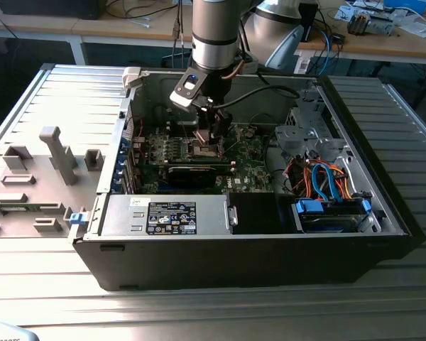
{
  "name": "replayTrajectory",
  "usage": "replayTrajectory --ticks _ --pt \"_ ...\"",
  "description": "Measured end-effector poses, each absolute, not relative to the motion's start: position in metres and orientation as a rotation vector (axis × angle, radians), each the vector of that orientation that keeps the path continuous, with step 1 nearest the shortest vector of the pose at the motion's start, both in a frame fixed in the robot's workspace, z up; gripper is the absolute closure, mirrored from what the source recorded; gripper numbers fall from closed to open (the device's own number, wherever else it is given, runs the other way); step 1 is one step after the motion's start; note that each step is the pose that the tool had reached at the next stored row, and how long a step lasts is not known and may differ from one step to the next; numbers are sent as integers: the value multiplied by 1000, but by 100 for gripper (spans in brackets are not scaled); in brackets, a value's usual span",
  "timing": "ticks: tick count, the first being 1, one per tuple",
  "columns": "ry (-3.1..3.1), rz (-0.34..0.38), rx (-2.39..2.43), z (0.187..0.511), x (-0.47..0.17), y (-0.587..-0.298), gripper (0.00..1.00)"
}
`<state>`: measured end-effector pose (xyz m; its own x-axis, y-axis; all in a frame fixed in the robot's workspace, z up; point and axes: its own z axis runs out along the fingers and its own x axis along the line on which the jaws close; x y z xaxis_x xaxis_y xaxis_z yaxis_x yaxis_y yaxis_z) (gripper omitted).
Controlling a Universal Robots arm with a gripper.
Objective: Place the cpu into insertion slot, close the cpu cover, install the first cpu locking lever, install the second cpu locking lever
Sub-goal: 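Place the cpu into insertion slot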
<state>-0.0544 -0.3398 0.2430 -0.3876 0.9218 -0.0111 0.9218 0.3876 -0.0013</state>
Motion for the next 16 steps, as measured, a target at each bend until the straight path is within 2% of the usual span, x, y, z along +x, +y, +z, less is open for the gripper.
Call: replayTrajectory --ticks 16 --pt "2594 -12 1757 243 -54 -340 45"
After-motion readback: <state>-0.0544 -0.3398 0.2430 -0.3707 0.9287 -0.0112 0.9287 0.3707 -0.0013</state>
